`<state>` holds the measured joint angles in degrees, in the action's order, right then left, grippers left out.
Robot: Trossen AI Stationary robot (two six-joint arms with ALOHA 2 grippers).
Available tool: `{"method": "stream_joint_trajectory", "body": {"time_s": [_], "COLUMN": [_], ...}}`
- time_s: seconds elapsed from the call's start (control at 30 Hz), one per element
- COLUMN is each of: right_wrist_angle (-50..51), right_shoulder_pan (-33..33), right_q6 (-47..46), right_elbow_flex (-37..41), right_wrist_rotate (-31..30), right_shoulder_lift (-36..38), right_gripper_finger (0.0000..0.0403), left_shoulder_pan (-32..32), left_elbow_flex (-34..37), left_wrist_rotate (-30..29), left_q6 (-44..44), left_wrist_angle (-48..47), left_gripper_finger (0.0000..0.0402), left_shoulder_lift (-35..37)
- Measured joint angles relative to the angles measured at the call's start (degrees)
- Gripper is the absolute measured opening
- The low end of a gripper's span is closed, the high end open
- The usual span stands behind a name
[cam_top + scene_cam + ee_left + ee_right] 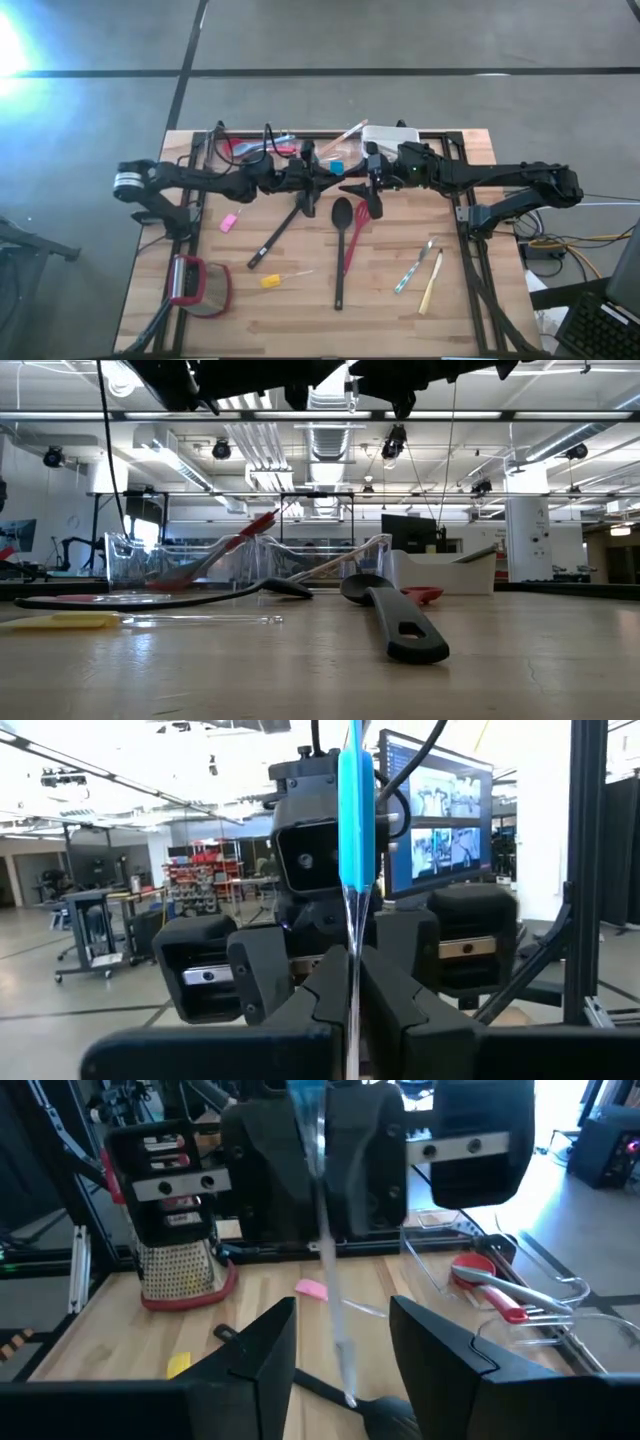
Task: Pick & Place Kitchen Items
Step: Put the blue spatula into the right transparent bin
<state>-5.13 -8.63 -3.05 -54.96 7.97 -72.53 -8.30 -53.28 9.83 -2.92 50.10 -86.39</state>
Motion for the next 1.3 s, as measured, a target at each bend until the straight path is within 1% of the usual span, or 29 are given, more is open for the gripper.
{"method": "stream_joint_trajectory", "body": {"time_s": [0.13,0.27,0.37,0.5,0.53,0.8,0.97,1.17,1.3], "right_wrist_angle": [0.0,0.1,0.4,0.6,0.6,0.7,1.1,2.0,2.3], "right_shoulder_pan": [0.3,0.3,0.3,0.5,0.5,0.5,0.5,0.5,0.5], "right_q6": [0.0,0.0,0.0,0.4,0.7,0.7,0.0,0.0,0.2], "right_elbow_flex": [0.0,0.0,0.0,0.1,0.1,0.1,0.1,0.2,0.2], "right_wrist_rotate": [0.0,0.0,0.0,-0.1,-0.1,-0.2,0.1,-0.2,-0.3], "right_shoulder_lift": [0.0,0.0,0.0,0.0,0.0,0.0,-0.1,-0.1,-0.1], "right_gripper_finger": [0.0151,0.0129,0.0094,0.0023,0.0019,0.0011,0.001,0.001,0.0009], "left_shoulder_pan": [-0.5,-0.6,-0.6,-0.7,-0.7,-0.7,-0.7,-0.7,-0.8], "left_elbow_flex": [-2.3,-3.8,-4.0,-4.0,-4.0,-4.0,-4.0,-3.9,-4.0], "left_wrist_rotate": [1.7,2.8,2.9,2.9,2.8,2.7,2.8,2.8,2.6], "left_q6": [0.0,0.1,0.0,0.1,0.2,0.4,1.6,1.2,-0.4], "left_wrist_angle": [0.0,-0.1,-0.1,-0.3,-0.3,-1.2,-2.8,-7.9,-14.2], "left_gripper_finger": [0.0013,0.0013,0.0013,0.0013,0.0013,0.0019,0.0038,0.006,0.0074], "left_shoulder_lift": [-2.1,-3.5,-3.7,-3.6,-3.6,-3.5,-3.5,-3.0,-0.8]}}
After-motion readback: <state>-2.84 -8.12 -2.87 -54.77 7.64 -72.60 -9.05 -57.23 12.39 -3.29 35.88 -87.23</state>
